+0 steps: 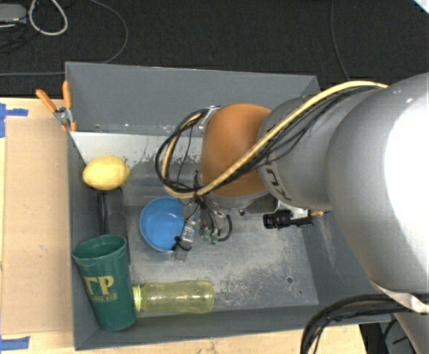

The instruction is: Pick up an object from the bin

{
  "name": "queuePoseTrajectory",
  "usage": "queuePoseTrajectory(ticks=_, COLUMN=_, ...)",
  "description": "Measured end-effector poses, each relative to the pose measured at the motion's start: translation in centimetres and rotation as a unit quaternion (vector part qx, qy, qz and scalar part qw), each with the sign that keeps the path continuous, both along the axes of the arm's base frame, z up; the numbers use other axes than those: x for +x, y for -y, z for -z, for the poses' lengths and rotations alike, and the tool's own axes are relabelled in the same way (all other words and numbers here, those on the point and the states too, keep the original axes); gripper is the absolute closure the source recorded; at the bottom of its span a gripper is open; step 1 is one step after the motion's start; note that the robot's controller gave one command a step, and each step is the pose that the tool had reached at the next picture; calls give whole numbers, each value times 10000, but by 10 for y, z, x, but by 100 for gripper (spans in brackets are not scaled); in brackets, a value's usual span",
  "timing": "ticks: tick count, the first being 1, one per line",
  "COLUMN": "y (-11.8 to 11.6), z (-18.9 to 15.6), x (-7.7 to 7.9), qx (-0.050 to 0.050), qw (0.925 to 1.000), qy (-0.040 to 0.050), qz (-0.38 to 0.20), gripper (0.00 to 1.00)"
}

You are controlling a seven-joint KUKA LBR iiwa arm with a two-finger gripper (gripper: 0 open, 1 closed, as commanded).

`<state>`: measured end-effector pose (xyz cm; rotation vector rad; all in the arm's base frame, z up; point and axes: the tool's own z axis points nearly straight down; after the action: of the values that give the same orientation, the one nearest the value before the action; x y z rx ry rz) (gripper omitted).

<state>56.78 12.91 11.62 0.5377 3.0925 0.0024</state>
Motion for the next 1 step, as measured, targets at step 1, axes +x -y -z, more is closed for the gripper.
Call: queuePoseTrajectory(ticks=1, y=-1, z=-20, x=4, qx=3, qw=10000, qy=-15, qz=61, gripper=0)
